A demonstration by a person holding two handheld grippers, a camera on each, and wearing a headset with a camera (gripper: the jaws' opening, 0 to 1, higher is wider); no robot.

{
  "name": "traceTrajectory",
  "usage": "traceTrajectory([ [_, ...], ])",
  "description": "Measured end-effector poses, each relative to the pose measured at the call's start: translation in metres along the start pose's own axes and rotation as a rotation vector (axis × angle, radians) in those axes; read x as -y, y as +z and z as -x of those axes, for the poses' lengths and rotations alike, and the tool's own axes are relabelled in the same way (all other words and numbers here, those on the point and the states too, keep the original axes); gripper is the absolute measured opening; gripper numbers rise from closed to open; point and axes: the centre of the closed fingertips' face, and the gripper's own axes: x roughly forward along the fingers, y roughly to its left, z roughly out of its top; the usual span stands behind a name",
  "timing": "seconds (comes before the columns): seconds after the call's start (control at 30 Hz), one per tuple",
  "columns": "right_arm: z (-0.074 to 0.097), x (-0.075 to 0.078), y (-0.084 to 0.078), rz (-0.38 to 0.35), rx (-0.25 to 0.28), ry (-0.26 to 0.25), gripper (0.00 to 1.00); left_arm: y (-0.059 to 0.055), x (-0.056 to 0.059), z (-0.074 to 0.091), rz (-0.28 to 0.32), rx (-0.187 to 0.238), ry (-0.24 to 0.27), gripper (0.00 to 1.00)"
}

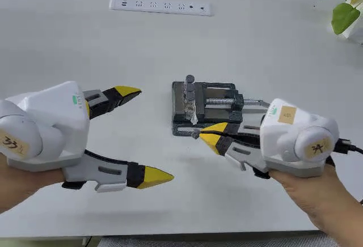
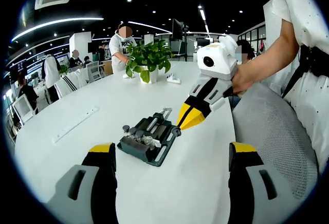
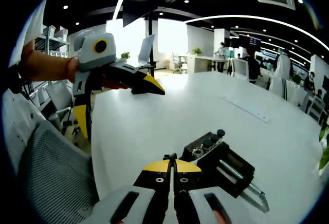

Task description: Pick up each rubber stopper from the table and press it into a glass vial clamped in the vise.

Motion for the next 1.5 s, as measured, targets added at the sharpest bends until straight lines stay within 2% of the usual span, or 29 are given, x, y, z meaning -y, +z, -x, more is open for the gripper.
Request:
traceTrajectory([
  [0.13,0.017,0.004,0.024,-0.058,0.054,-0.044,0.00,0.021,-0.004,-0.005,-0.043,0.039,0.040,0.80],
  [0.3,0.030,0.005,0.047,-0.094,0.089,-0.079,0.00,0.047,-0.009,-0.008,-0.059,0.086,0.083,0.63],
  [0.43,0.037,0.005,0.060,-0.123,0.108,-0.098,0.00,0.059,-0.010,-0.011,-0.071,0.098,0.100,0.44],
  [0.53,0.042,0.004,0.067,-0.135,0.120,-0.111,0.00,0.068,-0.008,-0.016,-0.068,0.119,0.102,0.37],
  [0.63,0.044,0.002,0.073,-0.141,0.136,-0.117,0.00,0.073,-0.003,-0.021,-0.073,0.129,0.097,0.34],
  [0.87,0.046,0.000,0.084,-0.155,0.171,-0.123,0.00,0.085,0.000,-0.023,-0.014,0.185,0.094,0.21],
  [1.03,0.047,-0.004,0.089,-0.169,0.188,-0.117,0.00,0.088,0.001,-0.023,-0.006,0.195,0.087,0.14],
  [1.23,0.046,-0.001,0.088,-0.173,0.196,-0.119,0.00,0.090,0.002,-0.022,-0.005,0.197,0.087,0.08],
  [1.5,0.047,-0.001,0.087,-0.183,0.200,-0.121,0.00,0.091,0.004,-0.022,0.002,0.203,0.079,0.06],
])
